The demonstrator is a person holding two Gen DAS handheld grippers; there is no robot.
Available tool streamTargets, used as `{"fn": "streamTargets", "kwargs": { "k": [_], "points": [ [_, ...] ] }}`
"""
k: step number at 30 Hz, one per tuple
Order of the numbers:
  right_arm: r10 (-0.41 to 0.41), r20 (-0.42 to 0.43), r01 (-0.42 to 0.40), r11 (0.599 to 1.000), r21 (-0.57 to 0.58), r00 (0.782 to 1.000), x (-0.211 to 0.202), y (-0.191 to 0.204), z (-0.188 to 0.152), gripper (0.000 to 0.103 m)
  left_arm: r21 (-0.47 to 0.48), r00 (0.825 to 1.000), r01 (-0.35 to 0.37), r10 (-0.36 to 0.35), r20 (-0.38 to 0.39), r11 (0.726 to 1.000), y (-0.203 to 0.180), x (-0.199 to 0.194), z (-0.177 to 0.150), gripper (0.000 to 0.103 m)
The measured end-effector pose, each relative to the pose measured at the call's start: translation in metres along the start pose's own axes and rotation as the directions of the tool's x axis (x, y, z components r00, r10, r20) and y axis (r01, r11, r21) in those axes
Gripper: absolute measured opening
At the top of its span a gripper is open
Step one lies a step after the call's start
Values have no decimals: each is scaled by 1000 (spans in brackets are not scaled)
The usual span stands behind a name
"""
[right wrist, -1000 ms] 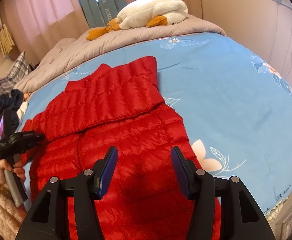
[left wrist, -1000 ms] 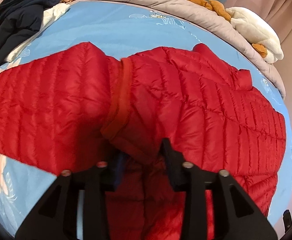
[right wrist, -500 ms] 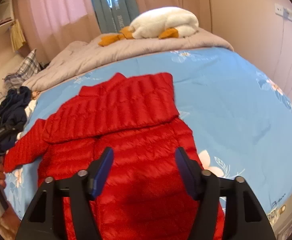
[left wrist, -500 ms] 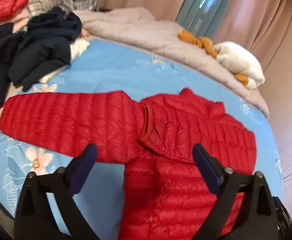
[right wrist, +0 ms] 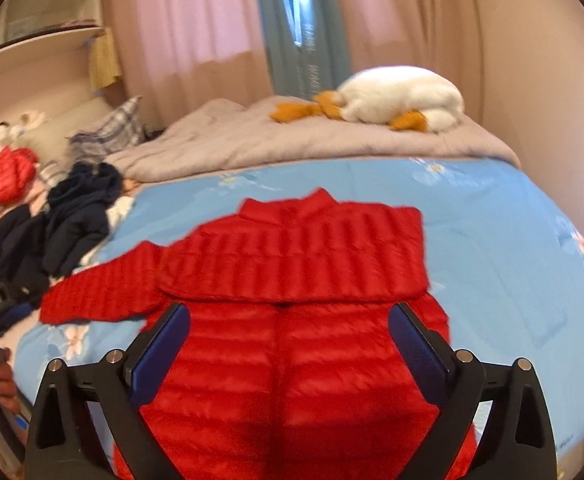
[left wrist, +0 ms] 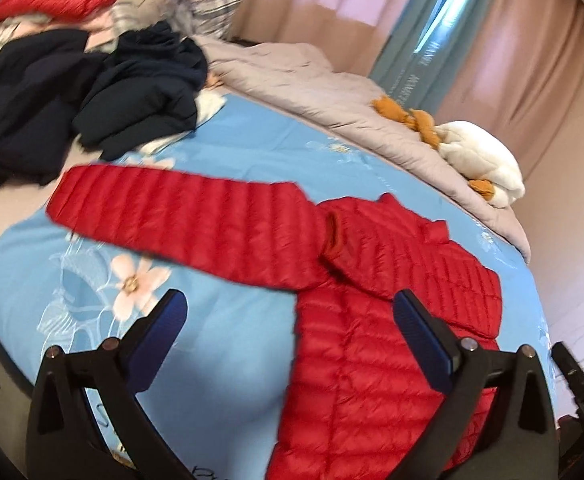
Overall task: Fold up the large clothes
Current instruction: 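Move the left tool to the other sleeve's cuff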
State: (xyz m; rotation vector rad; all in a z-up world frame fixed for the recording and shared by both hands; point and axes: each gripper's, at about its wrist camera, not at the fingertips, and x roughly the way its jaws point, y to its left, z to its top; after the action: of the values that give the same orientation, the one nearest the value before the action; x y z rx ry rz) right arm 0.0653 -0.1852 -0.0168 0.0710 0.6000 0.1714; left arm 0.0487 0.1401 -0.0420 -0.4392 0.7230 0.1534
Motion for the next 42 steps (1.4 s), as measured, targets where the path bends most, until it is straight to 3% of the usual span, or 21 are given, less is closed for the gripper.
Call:
{"fn": "streamTargets", "kwargs": {
  "k": [7, 15, 22, 29, 33, 38, 42],
  "points": [
    [52, 5, -52, 997, -50, 999, 0, 23, 5, 100, -121, 996, -79, 74, -45, 990, 42, 6, -11, 103],
    [73, -8, -73, 997, -41, 997, 10, 32, 5, 100, -249, 988, -150, 137, -68, 957, 97, 23, -5, 103],
    [1, -49, -1, 1000, -15, 999, 16, 21, -1, 100, -346, 977, -209, 181, -109, 915, 142, 51, -1, 102],
    [-60, -77, 60, 998, 4, 995, 17, 8, -6, 100, -410, 980, -194, 157, -123, 891, 169, 71, 2, 102],
    [-88, -108, 89, 996, 2, 990, 22, 3, -9, 100, -452, 967, -251, 199, -159, 856, 191, 83, 2, 92],
    [-114, -131, 114, 993, -2, 985, 29, 0, -9, 100, -463, 973, -229, 193, -125, 856, 205, 85, 9, 92],
    [-125, -138, 124, 992, -17, 982, 31, 2, -9, 100, -511, 979, -203, 174, -104, 836, 218, 93, 17, 92]
  ]
}}
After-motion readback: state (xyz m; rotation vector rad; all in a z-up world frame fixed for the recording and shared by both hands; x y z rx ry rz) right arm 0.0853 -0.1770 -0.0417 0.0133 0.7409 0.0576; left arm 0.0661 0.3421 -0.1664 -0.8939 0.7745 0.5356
